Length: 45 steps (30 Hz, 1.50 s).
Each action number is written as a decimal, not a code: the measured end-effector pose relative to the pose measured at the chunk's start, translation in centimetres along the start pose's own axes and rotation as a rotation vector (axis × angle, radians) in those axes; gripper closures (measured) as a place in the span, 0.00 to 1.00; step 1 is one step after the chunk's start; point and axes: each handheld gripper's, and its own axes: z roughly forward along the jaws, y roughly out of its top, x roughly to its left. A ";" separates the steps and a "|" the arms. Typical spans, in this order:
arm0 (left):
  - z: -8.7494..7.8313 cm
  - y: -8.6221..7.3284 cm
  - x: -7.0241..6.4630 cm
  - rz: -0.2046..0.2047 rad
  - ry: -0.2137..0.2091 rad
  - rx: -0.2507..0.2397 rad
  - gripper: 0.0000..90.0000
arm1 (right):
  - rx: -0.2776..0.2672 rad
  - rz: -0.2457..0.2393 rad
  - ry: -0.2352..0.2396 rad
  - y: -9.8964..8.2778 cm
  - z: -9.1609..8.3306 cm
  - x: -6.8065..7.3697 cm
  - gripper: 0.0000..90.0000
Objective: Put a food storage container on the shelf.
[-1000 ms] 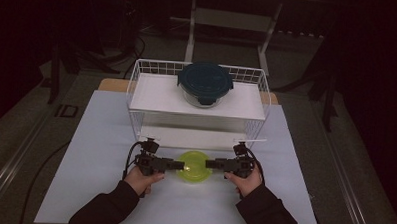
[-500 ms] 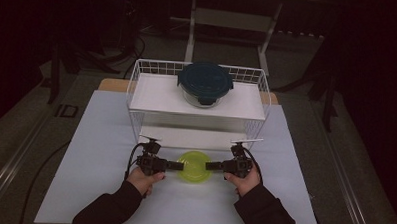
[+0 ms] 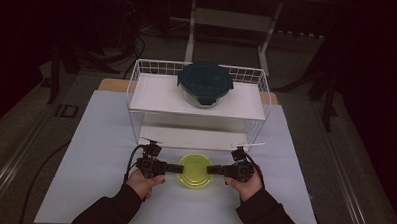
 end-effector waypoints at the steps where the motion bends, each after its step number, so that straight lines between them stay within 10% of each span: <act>1: 0.0 0.0 0.0 0.000 0.000 0.000 0.87 | 0.000 0.000 0.000 0.0 0.0 0.0 0.85; 45: -6.2 2.8 -6.9 0.168 -0.011 -0.119 0.90 | -0.179 -0.131 -0.037 2.7 -6.3 6.8 0.90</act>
